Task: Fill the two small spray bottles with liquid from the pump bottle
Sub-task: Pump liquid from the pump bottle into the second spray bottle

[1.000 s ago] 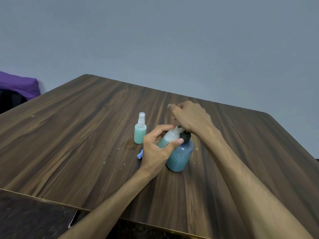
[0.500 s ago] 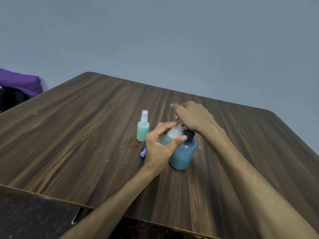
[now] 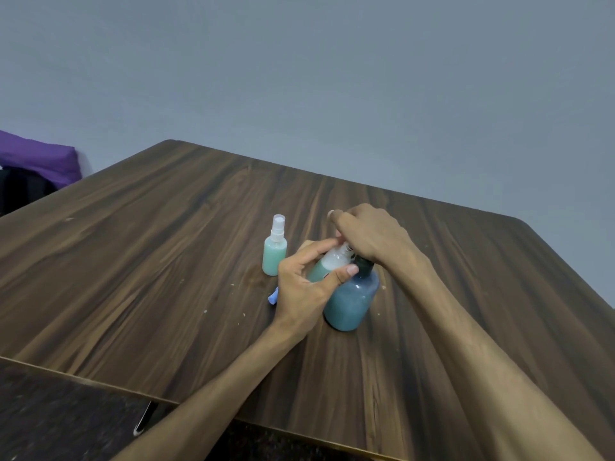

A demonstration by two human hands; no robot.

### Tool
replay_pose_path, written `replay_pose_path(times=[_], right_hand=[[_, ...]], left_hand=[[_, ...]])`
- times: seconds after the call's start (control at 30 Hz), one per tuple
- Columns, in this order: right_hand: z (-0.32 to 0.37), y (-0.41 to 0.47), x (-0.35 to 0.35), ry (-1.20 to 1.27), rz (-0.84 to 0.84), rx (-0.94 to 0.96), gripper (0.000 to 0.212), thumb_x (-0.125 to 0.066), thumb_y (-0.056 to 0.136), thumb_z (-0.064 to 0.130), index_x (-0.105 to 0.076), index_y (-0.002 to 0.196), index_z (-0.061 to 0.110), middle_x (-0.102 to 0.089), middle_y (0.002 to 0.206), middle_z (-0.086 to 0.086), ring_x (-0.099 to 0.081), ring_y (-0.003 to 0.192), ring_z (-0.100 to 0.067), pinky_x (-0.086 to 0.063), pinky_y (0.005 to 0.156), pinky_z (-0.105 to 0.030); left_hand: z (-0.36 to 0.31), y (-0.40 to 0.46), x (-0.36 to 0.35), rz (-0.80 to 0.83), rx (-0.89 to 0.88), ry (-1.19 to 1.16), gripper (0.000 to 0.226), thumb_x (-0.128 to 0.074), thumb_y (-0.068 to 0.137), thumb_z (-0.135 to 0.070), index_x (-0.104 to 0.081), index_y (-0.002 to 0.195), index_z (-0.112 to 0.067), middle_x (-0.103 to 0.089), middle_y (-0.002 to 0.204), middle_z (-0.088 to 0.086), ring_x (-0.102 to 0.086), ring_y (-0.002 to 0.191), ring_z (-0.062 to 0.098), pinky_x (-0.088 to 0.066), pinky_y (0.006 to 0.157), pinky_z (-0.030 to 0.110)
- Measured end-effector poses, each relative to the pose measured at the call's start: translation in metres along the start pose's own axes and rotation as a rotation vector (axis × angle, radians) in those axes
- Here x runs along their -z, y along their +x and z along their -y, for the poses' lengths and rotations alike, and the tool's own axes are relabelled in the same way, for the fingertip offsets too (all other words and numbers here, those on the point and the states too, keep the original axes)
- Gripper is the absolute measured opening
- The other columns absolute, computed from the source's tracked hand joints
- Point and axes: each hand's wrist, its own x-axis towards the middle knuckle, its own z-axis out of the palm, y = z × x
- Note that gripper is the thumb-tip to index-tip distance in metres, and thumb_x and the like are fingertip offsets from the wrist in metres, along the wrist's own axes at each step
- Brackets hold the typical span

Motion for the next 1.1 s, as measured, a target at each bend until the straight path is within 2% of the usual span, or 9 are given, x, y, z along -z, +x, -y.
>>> replay_pose_path(times=[0.13, 0.27, 0.43, 0.57, 0.7, 0.8, 0.93, 1.03, 1.1], right_hand=[[0.0047, 0.0026, 0.0010, -0.048, 0.019, 0.011, 0.048, -0.040, 0.100, 0.051, -0.073, 0.086, 0.019, -0.068, 0.086, 0.000, -0.061, 0.080, -0.021, -0.044, 0.079, -0.041], [-0.0002, 0.0084, 0.0021, 0.029, -0.017, 0.011, 0.051, -0.040, 0.098, 0.056, -0.072, 0.087, 0.019, -0.074, 0.092, -0.001, -0.067, 0.090, -0.027, -0.050, 0.086, -0.042], [-0.0011, 0.0035, -0.0036, -0.041, 0.020, 0.011, 0.045, -0.038, 0.103, 0.049, -0.071, 0.091, 0.020, -0.064, 0.086, 0.001, -0.056, 0.079, -0.022, -0.041, 0.081, -0.041], [-0.0021, 0.0048, -0.0007, 0.034, -0.011, 0.020, 0.049, -0.038, 0.102, 0.054, -0.071, 0.088, 0.020, -0.072, 0.092, -0.002, -0.065, 0.090, -0.026, -0.048, 0.085, -0.043], [-0.0019, 0.0045, -0.0030, -0.028, 0.023, 0.025, 0.047, -0.039, 0.103, 0.050, -0.071, 0.089, 0.019, -0.067, 0.087, 0.001, -0.058, 0.078, -0.018, -0.043, 0.081, -0.042], [-0.0032, 0.0034, -0.0005, 0.038, -0.012, 0.019, 0.049, -0.039, 0.102, 0.053, -0.072, 0.089, 0.019, -0.072, 0.092, -0.001, -0.065, 0.087, -0.024, -0.047, 0.085, -0.043], [0.0018, 0.0007, -0.0002, -0.035, 0.038, 0.009, 0.048, -0.038, 0.102, 0.051, -0.072, 0.089, 0.019, -0.067, 0.087, 0.000, -0.060, 0.080, -0.021, -0.046, 0.083, -0.043], [-0.0011, 0.0009, 0.0005, 0.030, -0.013, 0.006, 0.056, -0.034, 0.103, 0.059, -0.072, 0.087, 0.021, -0.072, 0.094, -0.001, -0.065, 0.090, -0.026, -0.050, 0.090, -0.045], [-0.0002, 0.0015, -0.0012, 0.027, 0.013, -0.008, 0.057, -0.033, 0.103, 0.059, -0.071, 0.090, 0.020, -0.073, 0.097, -0.003, -0.066, 0.094, -0.028, -0.049, 0.091, -0.045]], left_hand=[[0.0001, 0.0015, -0.0011, -0.009, 0.011, -0.016, 0.039, -0.087, 0.076, -0.009, -0.076, 0.112, -0.018, -0.075, 0.106, 0.013, -0.073, 0.102, 0.012, -0.055, 0.092, 0.022], [0.0029, 0.0017, -0.0022, -0.016, 0.009, -0.054, 0.042, -0.087, 0.075, -0.022, -0.076, 0.114, -0.014, -0.077, 0.111, 0.013, -0.073, 0.109, 0.024, -0.056, 0.099, 0.030], [0.0066, 0.0023, -0.0004, -0.011, 0.017, -0.016, 0.041, -0.087, 0.075, -0.017, -0.076, 0.114, -0.007, -0.076, 0.106, 0.014, -0.073, 0.102, 0.021, -0.057, 0.095, 0.034], [0.0038, 0.0017, -0.0007, -0.007, -0.001, -0.031, 0.040, -0.088, 0.076, -0.015, -0.076, 0.115, -0.012, -0.076, 0.109, 0.012, -0.073, 0.106, 0.022, -0.057, 0.097, 0.032], [0.0063, 0.0013, -0.0001, -0.006, 0.024, -0.017, 0.044, -0.086, 0.076, -0.021, -0.075, 0.115, -0.002, -0.075, 0.107, 0.015, -0.073, 0.104, 0.023, -0.057, 0.095, 0.034], [0.0051, 0.0007, -0.0005, -0.008, 0.001, -0.033, 0.043, -0.085, 0.077, -0.023, -0.076, 0.115, -0.006, -0.076, 0.109, 0.013, -0.073, 0.106, 0.025, -0.058, 0.096, 0.034], [0.0048, 0.0014, 0.0001, 0.002, 0.010, -0.020, 0.040, -0.085, 0.077, -0.024, -0.076, 0.113, -0.010, -0.076, 0.106, 0.012, -0.073, 0.104, 0.024, -0.058, 0.094, 0.034], [0.0058, 0.0002, -0.0003, 0.002, 0.000, -0.032, 0.040, -0.085, 0.078, -0.024, -0.076, 0.115, -0.012, -0.076, 0.109, 0.011, -0.073, 0.108, 0.027, -0.059, 0.098, 0.038], [0.0072, 0.0023, 0.0003, 0.005, 0.001, -0.017, 0.042, -0.086, 0.078, -0.025, -0.076, 0.115, -0.009, -0.076, 0.108, 0.011, -0.073, 0.106, 0.027, -0.059, 0.097, 0.042]])
